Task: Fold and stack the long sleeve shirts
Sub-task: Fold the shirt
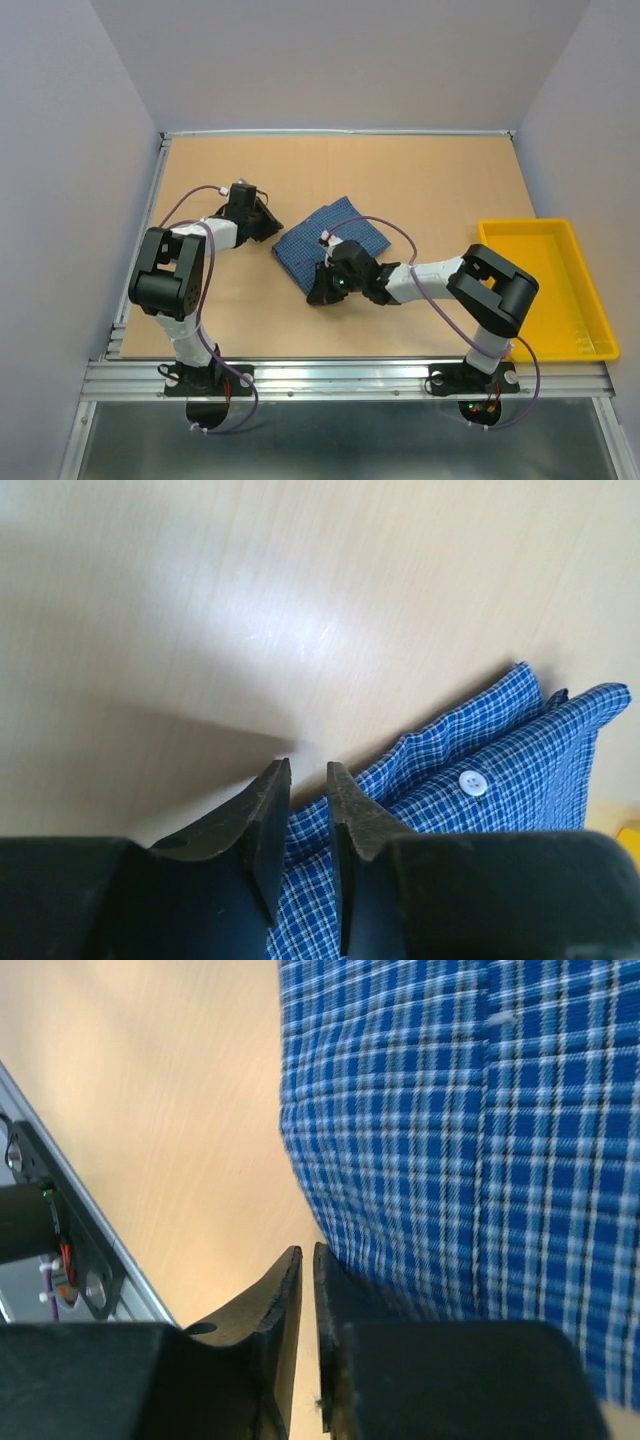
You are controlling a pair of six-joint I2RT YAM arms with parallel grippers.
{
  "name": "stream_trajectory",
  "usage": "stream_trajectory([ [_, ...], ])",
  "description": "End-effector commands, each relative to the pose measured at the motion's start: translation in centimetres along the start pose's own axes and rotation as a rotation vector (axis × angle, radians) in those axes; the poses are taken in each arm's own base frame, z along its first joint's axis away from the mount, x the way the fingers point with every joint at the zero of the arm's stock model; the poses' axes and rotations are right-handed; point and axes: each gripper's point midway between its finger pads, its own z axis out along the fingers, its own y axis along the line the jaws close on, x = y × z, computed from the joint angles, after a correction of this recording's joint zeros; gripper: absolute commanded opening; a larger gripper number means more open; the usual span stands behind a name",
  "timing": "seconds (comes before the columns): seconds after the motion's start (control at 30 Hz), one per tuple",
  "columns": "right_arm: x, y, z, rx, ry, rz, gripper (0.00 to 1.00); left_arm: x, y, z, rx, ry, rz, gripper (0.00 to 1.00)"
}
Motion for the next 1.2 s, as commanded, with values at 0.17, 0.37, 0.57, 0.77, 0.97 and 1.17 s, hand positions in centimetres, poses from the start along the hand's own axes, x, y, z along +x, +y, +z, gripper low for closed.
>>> stream_trajectory([
  [0.17,-6.9,2.0,-6.3,0.048,-0.170,-0.097,0.36,-1.9,-4.1,-7.3,0.115,-0.122,0.102,0.61],
  [0.37,-12.9,-6.6,-12.6,0.267,-0.306,-0.012,0.42,3.5,-6.4,-10.1,0.099,-0.104,0.269,0.80],
  [0.57,-15.5,-14.4,-15.4,0.444,-0.348,0.050,0.42,8.3,-3.1,-7.6,-0.028,-0.008,0.265,0.74],
  [0.77,-12.6,-16.7,-12.2,0.435,-0.221,0.108,0.39,8.2,0.6,-4.9,-0.201,-0.022,0.311,0.70],
  [0.97,-7.8,-13.9,-10.0,0.369,-0.140,0.152,0.36,5.5,2.4,-3.2,-0.302,-0.023,0.349,0.73],
  [1.17,-5.4,-8.3,-7.9,0.265,-0.109,0.152,0.36,-2.0,-0.6,-2.9,-0.326,-0.140,0.406,0.80],
])
